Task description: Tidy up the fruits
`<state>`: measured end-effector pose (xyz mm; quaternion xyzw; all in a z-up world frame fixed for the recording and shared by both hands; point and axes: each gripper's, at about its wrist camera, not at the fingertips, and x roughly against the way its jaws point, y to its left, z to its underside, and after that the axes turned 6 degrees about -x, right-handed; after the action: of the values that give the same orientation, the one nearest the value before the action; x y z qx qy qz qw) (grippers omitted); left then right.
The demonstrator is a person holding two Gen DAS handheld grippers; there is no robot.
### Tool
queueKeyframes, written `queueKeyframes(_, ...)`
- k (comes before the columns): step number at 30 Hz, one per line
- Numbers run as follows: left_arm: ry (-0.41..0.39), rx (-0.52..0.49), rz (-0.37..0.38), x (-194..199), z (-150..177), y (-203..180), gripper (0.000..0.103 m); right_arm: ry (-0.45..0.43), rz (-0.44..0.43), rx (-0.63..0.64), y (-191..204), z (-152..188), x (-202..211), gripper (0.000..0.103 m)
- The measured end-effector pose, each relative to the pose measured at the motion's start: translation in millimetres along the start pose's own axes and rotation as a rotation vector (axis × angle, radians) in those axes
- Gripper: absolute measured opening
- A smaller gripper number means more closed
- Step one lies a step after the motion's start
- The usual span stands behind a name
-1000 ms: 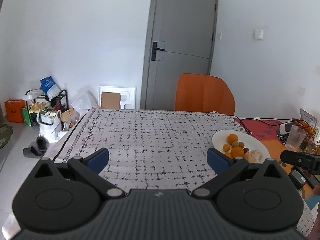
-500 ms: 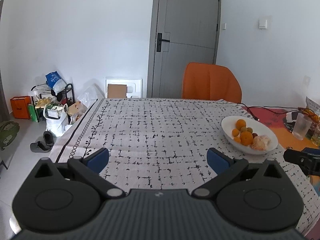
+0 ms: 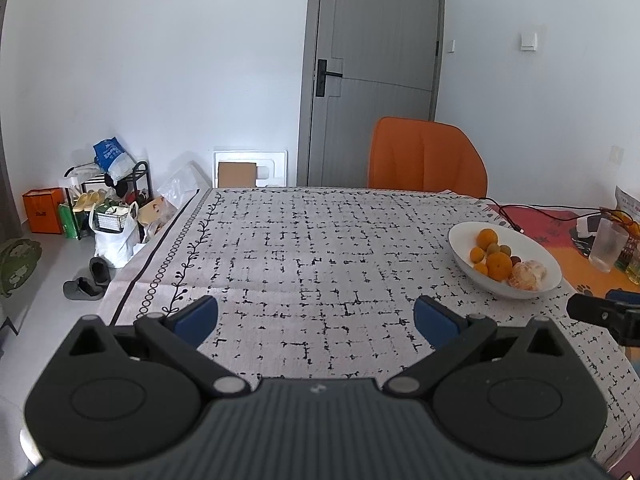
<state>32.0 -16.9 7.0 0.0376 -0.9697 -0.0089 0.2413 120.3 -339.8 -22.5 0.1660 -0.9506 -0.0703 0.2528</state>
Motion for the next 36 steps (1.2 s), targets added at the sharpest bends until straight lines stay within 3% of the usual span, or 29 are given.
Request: queueKeyframes(36, 0.012, 0.009, 0.002, -2.3, 1.7, 3.1, 0.103, 0.004, -0.003, 0.013, 1.8, 0.8, -1.2, 0.103)
